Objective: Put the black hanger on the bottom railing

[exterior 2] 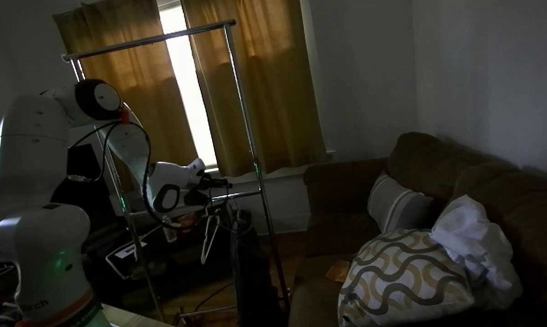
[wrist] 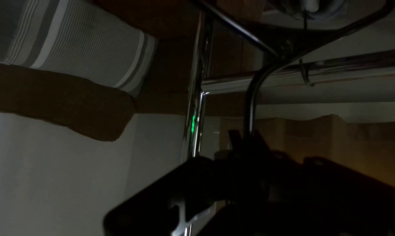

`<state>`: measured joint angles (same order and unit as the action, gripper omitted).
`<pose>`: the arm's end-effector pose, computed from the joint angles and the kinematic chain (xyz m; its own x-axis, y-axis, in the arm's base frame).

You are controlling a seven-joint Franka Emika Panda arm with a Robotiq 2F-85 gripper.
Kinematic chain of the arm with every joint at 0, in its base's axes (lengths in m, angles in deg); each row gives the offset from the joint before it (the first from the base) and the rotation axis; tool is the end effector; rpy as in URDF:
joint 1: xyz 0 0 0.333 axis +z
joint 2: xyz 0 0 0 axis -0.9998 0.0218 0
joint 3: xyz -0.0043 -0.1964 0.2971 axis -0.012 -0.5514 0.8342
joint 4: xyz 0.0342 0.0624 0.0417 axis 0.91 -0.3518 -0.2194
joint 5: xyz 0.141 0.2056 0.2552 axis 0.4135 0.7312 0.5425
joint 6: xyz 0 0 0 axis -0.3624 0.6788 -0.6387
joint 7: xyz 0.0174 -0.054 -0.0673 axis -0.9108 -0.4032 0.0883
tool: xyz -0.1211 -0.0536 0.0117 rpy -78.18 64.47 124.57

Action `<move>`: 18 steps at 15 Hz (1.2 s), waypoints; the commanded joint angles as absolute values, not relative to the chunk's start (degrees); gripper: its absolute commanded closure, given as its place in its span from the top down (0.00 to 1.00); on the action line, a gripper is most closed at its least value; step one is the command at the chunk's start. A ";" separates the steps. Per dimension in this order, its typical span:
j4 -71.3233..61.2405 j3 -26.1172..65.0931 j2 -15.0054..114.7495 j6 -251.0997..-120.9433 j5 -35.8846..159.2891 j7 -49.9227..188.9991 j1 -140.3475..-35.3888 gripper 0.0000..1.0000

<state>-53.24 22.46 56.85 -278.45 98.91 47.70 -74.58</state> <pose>0.5301 0.0340 0.3272 0.4996 -0.0013 0.8663 -0.1981 -0.9737 0.1128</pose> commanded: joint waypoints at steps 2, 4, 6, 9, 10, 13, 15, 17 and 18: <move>-47.49 21.37 62.48 -280.41 105.20 47.28 -71.44 0.02; -45.05 21.36 64.53 -280.61 106.80 47.58 -71.00 0.02; -42.79 21.29 66.33 -280.57 108.43 47.51 -70.58 0.02; -39.14 21.04 69.29 -280.00 109.87 46.77 -69.76 0.02; -38.03 20.98 70.17 -279.70 110.38 46.57 -69.47 0.02; -35.32 20.85 72.42 -279.42 111.97 45.64 -68.24 0.02; -33.91 21.34 73.57 -278.65 112.13 46.00 -67.99 0.02; -32.71 21.63 74.60 -278.10 111.92 46.21 -67.53 0.02; -31.90 21.45 75.32 -277.81 112.52 45.92 -67.18 0.02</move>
<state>-34.83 21.87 72.90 -279.08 109.93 47.00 -68.66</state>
